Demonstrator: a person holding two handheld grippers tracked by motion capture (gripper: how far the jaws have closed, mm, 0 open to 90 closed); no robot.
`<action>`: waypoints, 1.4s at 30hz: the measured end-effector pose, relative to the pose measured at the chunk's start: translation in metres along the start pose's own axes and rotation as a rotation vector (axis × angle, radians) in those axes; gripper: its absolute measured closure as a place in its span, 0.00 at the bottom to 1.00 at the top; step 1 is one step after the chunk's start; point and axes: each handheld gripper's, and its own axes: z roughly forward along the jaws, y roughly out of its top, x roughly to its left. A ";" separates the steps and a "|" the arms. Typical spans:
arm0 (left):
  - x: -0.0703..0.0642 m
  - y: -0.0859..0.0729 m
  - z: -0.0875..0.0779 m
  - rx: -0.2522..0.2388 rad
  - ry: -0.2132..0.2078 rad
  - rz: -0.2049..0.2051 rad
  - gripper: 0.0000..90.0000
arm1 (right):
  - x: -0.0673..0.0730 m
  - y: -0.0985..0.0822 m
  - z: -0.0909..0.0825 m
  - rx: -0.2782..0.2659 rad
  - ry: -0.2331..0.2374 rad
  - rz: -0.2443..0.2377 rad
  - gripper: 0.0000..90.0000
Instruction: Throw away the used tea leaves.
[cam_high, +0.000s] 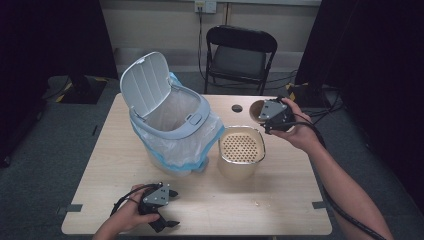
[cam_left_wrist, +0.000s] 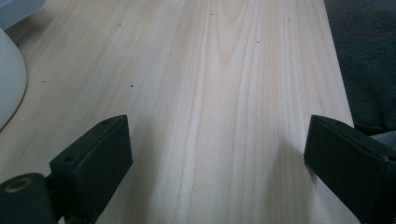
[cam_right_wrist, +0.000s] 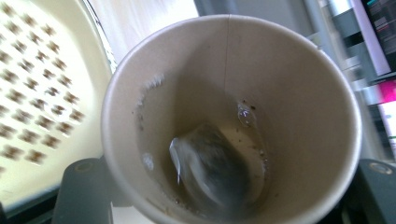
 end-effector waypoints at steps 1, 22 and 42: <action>0.000 0.000 0.000 0.000 0.000 0.000 0.08 | 0.002 0.003 -0.001 0.012 -0.018 -0.027 0.33; 0.000 0.000 0.000 -0.002 -0.001 0.002 0.08 | 0.045 0.030 -0.004 0.202 -0.492 -0.814 0.34; 0.000 0.000 0.000 0.006 -0.005 -0.002 0.08 | 0.008 0.013 -0.012 0.006 -0.023 0.035 0.33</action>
